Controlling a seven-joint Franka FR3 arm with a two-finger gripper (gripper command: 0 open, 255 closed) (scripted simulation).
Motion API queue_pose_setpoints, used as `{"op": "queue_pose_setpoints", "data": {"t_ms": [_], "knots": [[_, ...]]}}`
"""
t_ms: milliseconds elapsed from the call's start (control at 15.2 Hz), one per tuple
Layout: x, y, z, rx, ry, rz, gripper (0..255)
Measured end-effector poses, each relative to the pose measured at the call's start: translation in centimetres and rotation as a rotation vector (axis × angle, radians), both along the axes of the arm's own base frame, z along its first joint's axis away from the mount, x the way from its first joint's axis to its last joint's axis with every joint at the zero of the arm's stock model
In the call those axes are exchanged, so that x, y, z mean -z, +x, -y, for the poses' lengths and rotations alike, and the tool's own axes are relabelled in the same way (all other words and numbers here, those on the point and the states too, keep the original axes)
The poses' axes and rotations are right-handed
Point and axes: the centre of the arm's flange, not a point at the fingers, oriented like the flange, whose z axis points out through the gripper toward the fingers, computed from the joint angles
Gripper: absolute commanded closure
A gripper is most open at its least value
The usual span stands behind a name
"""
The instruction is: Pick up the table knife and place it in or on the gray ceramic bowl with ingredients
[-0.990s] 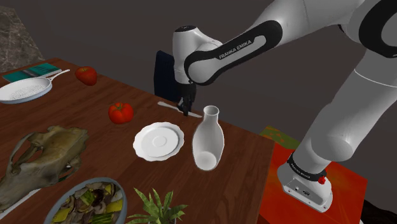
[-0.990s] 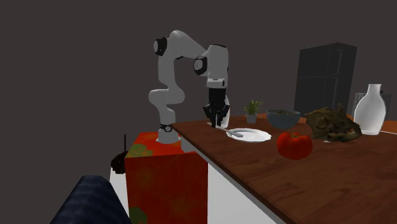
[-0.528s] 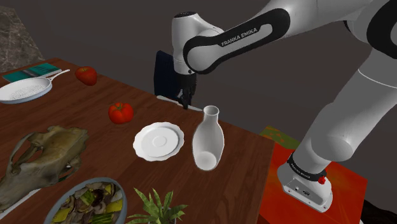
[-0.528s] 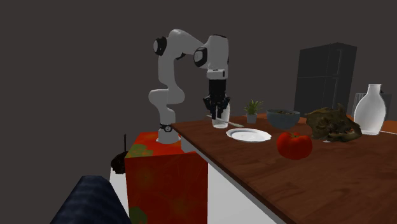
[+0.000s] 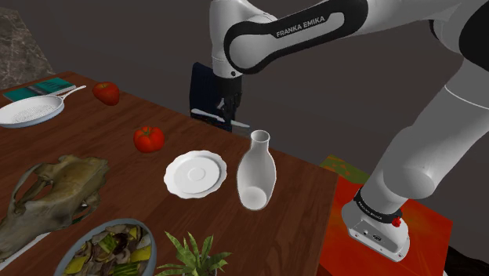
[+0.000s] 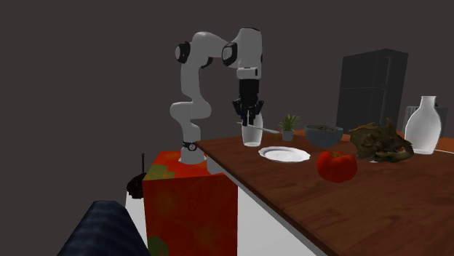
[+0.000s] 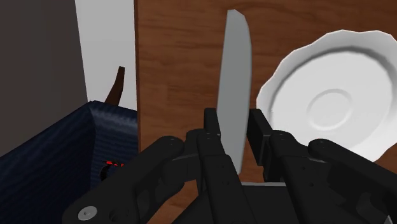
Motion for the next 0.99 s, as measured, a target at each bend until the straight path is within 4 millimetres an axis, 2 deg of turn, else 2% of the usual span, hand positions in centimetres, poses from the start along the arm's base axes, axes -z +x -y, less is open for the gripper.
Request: {"op": "queue_pose_setpoints", "data": {"t_ms": [264,396,528,990], "knots": [[-2.1,0.0,0.1,0.000,0.000,0.000,255],[-2.7,-0.3,-0.4,0.000,0.000,0.000,255],[-3.1,-1.2,-2.3,-0.001,0.000,0.000,255],[-3.2,-4.6,-11.0,-0.002,0.000,0.000,255]]}}
